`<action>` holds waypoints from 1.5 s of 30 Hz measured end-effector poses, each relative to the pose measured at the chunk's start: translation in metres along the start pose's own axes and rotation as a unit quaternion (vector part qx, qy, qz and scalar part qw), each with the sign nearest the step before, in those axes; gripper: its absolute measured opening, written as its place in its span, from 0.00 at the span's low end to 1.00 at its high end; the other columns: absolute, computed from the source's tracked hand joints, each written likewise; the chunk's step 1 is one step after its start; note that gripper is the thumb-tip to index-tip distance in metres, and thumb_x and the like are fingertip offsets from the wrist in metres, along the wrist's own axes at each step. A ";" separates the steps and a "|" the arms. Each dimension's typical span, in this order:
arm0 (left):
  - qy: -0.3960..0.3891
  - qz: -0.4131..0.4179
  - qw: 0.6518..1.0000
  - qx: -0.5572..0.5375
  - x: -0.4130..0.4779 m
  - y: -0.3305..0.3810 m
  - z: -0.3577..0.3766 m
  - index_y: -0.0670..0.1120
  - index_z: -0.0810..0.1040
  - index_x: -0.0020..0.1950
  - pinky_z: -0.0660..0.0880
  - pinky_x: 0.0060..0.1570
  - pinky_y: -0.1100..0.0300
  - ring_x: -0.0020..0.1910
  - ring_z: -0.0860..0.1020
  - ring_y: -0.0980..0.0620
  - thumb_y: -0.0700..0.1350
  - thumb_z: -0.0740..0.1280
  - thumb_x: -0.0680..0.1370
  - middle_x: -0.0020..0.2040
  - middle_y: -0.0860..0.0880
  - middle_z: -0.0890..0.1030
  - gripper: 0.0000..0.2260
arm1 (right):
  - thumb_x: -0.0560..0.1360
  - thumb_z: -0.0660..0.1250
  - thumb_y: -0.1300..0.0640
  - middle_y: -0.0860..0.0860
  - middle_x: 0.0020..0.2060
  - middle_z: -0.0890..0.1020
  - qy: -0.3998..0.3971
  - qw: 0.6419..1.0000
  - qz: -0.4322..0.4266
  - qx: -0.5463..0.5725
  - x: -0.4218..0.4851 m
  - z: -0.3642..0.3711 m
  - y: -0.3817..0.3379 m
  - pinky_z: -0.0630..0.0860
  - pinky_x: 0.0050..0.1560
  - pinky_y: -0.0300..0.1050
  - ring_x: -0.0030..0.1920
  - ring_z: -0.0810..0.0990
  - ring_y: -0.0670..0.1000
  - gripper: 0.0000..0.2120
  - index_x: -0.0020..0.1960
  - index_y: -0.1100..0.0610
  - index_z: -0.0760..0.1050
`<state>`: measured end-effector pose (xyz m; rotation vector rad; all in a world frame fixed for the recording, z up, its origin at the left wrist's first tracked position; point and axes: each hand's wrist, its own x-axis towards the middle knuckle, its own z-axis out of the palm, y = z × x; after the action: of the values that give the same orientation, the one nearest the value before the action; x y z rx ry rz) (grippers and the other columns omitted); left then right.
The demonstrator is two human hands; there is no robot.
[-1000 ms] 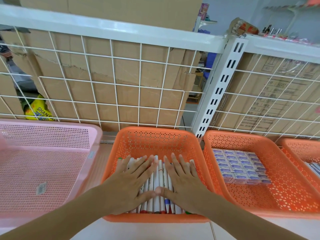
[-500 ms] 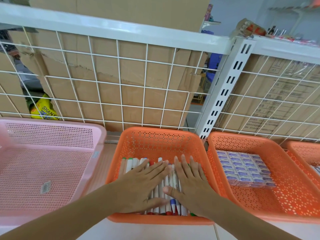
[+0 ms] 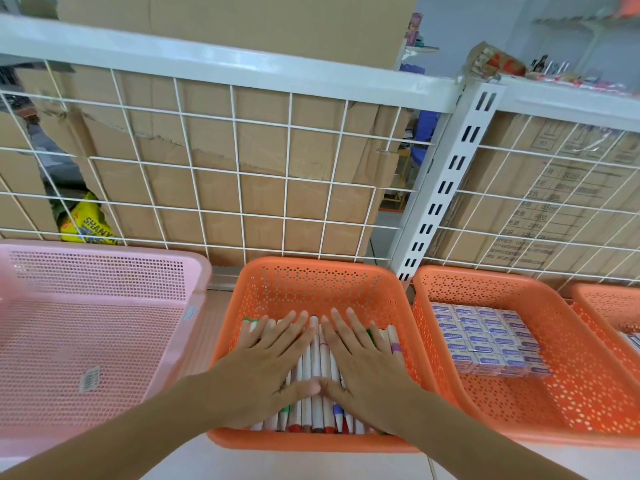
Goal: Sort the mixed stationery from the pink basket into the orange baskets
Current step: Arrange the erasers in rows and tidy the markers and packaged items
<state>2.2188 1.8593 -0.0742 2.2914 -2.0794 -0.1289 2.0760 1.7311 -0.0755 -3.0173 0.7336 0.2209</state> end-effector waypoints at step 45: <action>0.010 -0.184 0.978 -0.101 0.010 0.013 0.004 0.52 0.30 0.73 0.30 0.66 0.53 0.70 0.28 0.51 0.74 0.18 0.49 0.70 0.53 0.28 0.54 | 0.50 0.16 0.24 0.49 0.68 0.26 -0.029 0.997 0.009 0.072 -0.006 -0.002 0.012 0.28 0.67 0.52 0.68 0.24 0.52 0.54 0.70 0.52 0.24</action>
<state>2.2063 1.8479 -0.0777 2.5044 -1.5290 -0.3115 2.0653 1.7237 -0.0729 -2.8570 0.7387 0.2428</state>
